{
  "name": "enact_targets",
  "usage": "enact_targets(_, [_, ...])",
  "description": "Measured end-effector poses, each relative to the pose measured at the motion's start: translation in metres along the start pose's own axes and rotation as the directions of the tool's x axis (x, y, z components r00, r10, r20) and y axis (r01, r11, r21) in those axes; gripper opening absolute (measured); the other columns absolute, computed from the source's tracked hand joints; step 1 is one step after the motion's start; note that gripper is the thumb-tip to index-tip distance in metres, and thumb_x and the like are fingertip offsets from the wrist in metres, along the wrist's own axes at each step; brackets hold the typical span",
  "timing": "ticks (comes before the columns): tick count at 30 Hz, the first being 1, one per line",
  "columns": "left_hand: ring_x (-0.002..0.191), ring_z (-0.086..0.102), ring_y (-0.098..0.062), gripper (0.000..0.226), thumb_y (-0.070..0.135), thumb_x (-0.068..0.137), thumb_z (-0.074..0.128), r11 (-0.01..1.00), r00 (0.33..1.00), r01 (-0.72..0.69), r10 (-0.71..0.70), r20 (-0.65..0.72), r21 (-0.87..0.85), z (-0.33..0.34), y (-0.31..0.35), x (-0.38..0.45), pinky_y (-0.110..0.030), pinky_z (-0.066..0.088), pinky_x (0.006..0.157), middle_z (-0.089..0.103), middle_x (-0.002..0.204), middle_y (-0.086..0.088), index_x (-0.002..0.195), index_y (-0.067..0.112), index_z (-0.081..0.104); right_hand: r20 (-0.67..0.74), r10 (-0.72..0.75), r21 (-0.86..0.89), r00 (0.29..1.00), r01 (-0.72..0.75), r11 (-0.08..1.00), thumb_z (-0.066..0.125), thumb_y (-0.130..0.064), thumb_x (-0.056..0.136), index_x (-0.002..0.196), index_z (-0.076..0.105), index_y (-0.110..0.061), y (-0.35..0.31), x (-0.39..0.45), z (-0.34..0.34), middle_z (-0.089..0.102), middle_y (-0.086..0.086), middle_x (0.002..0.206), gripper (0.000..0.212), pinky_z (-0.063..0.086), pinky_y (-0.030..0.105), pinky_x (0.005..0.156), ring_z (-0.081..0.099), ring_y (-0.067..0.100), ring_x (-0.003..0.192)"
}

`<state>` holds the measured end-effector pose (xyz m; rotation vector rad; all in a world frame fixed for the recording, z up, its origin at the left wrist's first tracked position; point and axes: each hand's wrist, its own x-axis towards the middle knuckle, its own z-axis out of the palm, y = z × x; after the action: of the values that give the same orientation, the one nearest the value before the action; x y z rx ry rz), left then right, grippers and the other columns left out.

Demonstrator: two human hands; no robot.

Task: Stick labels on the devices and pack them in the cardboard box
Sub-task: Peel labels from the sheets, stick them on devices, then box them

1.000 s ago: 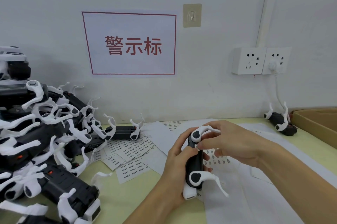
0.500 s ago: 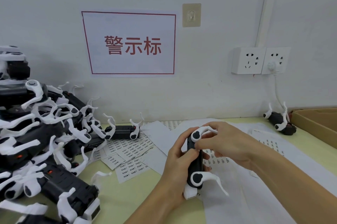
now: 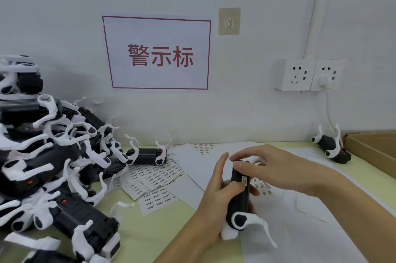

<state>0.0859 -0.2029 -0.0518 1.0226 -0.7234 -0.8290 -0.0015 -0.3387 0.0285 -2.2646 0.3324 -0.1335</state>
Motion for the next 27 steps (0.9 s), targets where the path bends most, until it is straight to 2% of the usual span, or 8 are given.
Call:
enact_targets(4, [0.063,0.064,-0.028,0.045,0.038,0.084,0.067,0.978,0.996,-0.085,0.090,-0.020,0.192,0.007,0.011,0.005,-0.032,0.053,0.060,0.069,0.091,-0.015,0.126,0.024,0.060,-0.008,-0.126,-0.030,0.992,0.126,0.992,0.054,-0.055,0.095,0.104,0.070,-0.046,-0.005,0.002,-0.002,0.075,-0.014,0.096,0.020,0.057,0.028,0.074,0.068,0.016,0.081])
enact_targets(8, [0.075,0.065,-0.016,0.026,0.034,0.095,0.060,0.927,0.994,-0.112,0.107,0.032,0.357,0.010,0.026,0.009,-0.028,0.054,0.074,0.069,0.092,0.000,0.120,0.027,0.065,-0.076,-0.177,-0.032,0.981,0.175,0.984,0.055,-0.053,0.095,0.101,0.070,-0.047,-0.006,0.003,-0.007,0.075,-0.013,0.096,0.017,0.057,0.022,0.070,0.069,0.014,0.083])
enact_targets(12, [0.083,0.067,-0.013,0.039,0.029,0.085,0.063,0.924,0.995,-0.079,0.049,0.088,0.373,0.007,0.039,0.009,-0.031,0.055,0.082,0.070,0.098,0.002,0.124,0.029,0.062,-0.123,-0.181,0.013,0.976,0.184,0.983,0.054,-0.052,0.093,0.099,0.072,-0.040,-0.009,0.000,-0.012,0.075,-0.006,0.096,0.023,0.056,0.030,0.070,0.068,0.019,0.087])
enact_targets(14, [0.090,0.069,-0.014,0.050,0.032,0.081,0.064,0.905,0.995,-0.059,0.019,0.097,0.422,0.004,0.044,0.010,-0.036,0.055,0.091,0.072,0.109,0.000,0.131,0.034,0.058,-0.166,-0.127,0.068,0.978,0.140,0.988,0.052,-0.054,0.091,0.099,0.074,-0.037,-0.010,-0.003,-0.015,0.076,-0.010,0.094,0.029,0.054,0.024,0.067,0.069,0.007,0.078])
enact_targets(16, [0.098,0.071,-0.016,0.058,0.042,0.077,0.065,0.870,0.998,-0.001,-0.029,0.054,0.493,0.001,0.048,0.009,-0.041,0.053,0.098,0.072,0.113,0.001,0.134,0.038,0.053,-0.213,-0.049,0.147,0.976,0.082,0.986,0.052,-0.051,0.094,0.103,0.073,-0.033,-0.009,-0.003,-0.018,0.076,-0.012,0.096,0.029,0.057,0.024,0.075,0.071,0.002,0.089])
enact_targets(20, [0.088,0.073,-0.024,0.068,0.042,0.073,0.079,0.933,0.995,0.100,-0.092,-0.040,0.346,-0.008,0.053,0.013,-0.037,0.060,0.081,0.070,0.114,-0.015,0.132,0.028,0.048,-0.352,0.105,0.317,0.930,0.012,0.948,0.054,-0.049,0.096,0.102,0.073,-0.019,-0.006,0.003,-0.018,0.073,0.004,0.107,0.036,0.060,0.036,0.087,0.070,0.019,0.102])
enact_targets(23, [0.078,0.073,-0.026,0.073,0.029,0.065,0.086,0.993,0.981,0.046,-0.025,-0.191,0.105,-0.007,0.052,0.017,-0.030,0.059,0.068,0.068,0.104,-0.019,0.126,0.018,0.047,-0.391,0.207,0.456,0.897,-0.006,0.890,0.053,-0.050,0.096,0.105,0.069,-0.015,-0.006,0.008,-0.011,0.069,0.009,0.110,0.040,0.060,0.038,0.086,0.068,0.022,0.103])
enact_targets(27, [0.074,0.073,-0.020,0.043,0.023,0.080,0.079,0.999,0.915,-0.039,0.043,-0.401,0.017,-0.009,0.050,0.022,-0.031,0.058,0.065,0.072,0.091,-0.007,0.115,0.012,0.057,-0.321,0.237,0.549,0.917,-0.024,0.836,0.056,-0.048,0.095,0.115,0.063,-0.012,-0.005,0.011,-0.006,0.064,0.009,0.118,0.042,0.061,0.038,0.082,0.065,0.021,0.105])
